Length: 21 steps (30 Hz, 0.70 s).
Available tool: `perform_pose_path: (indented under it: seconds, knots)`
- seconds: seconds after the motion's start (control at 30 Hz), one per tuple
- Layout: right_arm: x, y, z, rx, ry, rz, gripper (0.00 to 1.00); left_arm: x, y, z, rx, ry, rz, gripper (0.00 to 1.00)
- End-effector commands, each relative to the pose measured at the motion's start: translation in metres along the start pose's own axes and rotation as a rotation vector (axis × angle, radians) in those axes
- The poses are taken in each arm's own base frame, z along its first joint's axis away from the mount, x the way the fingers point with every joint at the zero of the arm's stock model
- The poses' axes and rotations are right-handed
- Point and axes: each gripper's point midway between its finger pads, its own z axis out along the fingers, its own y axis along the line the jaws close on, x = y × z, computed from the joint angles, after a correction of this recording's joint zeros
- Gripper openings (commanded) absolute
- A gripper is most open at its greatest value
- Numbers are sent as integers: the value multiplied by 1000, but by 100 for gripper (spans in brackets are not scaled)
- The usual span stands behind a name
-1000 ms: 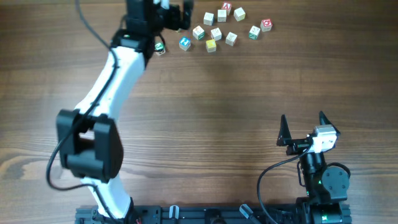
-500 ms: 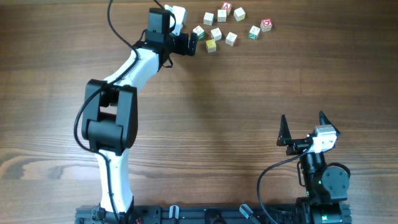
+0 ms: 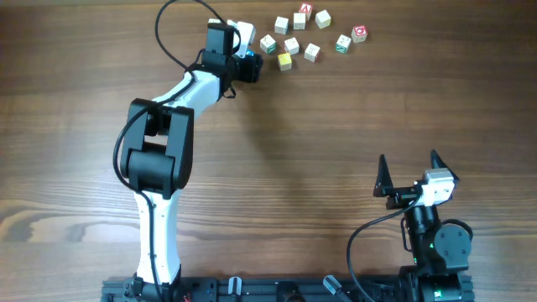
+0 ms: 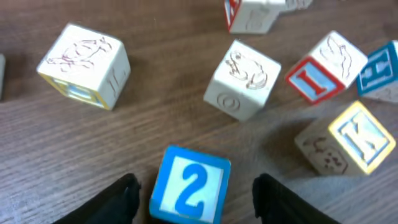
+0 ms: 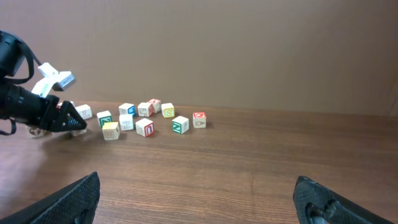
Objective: Form a circle
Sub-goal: 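Reach the left gripper to the blue '2' block and grasp it, then carry the blue '2' block toward table center and release it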
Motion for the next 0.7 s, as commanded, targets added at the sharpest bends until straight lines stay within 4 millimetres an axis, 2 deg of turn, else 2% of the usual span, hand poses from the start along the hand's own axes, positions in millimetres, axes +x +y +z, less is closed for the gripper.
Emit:
perform_pose_path:
  seconds: [0.0, 0.07, 0.17, 0.3, 0.47, 0.57, 0.67]
  knots:
    - [-1, 2, 0, -15, -8, 1, 99, -5, 2, 4, -1, -20, 8, 54]
    - [-1, 2, 0, -15, -8, 1, 100, -5, 2, 4, -1, -21, 8, 42]
    - [-1, 2, 0, -15, -8, 1, 100, -5, 2, 4, -1, -19, 8, 40]
    - [-1, 2, 0, -15, -8, 1, 100, -4, 2, 4, -1, -18, 7, 29]
    - [-1, 2, 0, -15, -8, 1, 100, -13, 1, -3, 0, -30, 9, 27]
    - [-1, 2, 0, -15, -8, 1, 100, -31, -6, -26, 2, -42, 14, 28]
    - [-1, 2, 0, -15, -8, 1, 100, -54, -17, -65, 5, -47, 18, 28]
